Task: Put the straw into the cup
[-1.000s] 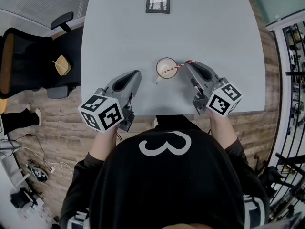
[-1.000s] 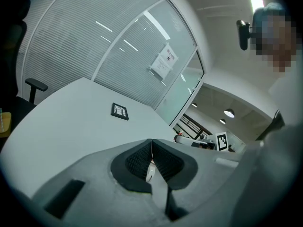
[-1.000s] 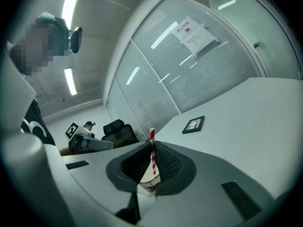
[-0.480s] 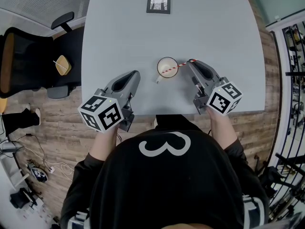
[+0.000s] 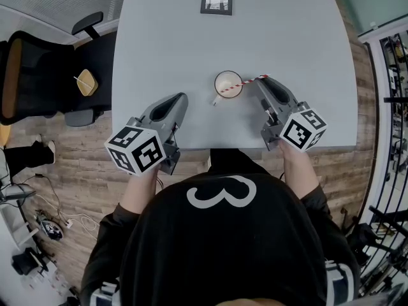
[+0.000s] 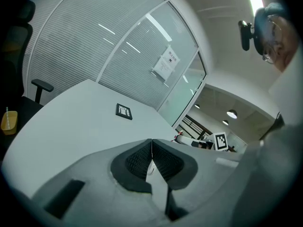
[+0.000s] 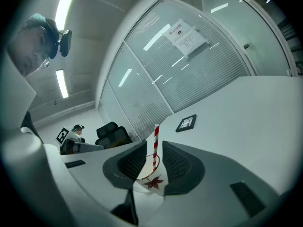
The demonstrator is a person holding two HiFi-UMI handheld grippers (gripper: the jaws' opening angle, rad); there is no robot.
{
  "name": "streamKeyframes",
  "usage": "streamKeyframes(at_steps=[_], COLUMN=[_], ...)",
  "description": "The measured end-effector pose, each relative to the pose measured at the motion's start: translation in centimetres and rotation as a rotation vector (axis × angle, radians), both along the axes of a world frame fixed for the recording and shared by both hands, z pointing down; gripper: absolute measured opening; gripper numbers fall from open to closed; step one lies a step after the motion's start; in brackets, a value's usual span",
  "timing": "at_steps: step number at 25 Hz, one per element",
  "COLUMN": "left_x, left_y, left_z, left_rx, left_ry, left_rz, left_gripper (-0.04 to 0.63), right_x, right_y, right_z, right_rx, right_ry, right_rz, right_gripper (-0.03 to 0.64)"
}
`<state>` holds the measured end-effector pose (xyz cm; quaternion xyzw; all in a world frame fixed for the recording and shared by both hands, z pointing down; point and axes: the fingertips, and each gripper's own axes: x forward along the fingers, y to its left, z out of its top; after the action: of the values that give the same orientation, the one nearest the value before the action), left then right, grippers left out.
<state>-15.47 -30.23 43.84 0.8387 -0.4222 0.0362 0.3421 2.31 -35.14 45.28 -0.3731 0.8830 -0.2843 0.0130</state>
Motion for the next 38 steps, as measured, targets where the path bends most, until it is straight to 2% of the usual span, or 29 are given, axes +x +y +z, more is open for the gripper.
streamKeyframes(at_steps=[2,4,8,18,25,34,38], left_x=[-0.2,-0.3,-0.3,1.0,1.9,2.3,2.8], left_y=[0.3,0.8,2.0,4.5,6.4,10.2,11.5], left_z=[-0.3,-0.5,-0.8,-2.6,-4.4,-8.5,-9.9], left_rx=[0.004,0.007,0.013,0.062,0.104,0.201,0.229], left_ry=[0.000,0.000,-0.006,0.006,0.028,0.043,0.059], left_rz=[0.000,0.001,0.005,0.046,0.089,0.155,0.189], left_gripper=[0.017,0.017,0.017,0.017,0.017,0.017,0.017], right_x=[0.0,0.2,1.0,1.0,0.1,-2.3,-3.3], right_y=[0.1,0.4,1.4,5.8,9.0,15.0,17.1], right_z=[0.0,-0.1,-0.6,-5.1,-8.3,-13.0,-14.4], right_rx=[-0.005,-0.006,0.013,0.186,0.251,0.325,0.324], right_ry=[-0.001,0.002,0.004,0.039,0.019,-0.012,-0.016], right_rz=[0.009,0.030,0.063,0.010,-0.022,-0.090,-0.132], right_gripper=[0.117,0.126,0.129,0.127,0.127,0.048,0.035])
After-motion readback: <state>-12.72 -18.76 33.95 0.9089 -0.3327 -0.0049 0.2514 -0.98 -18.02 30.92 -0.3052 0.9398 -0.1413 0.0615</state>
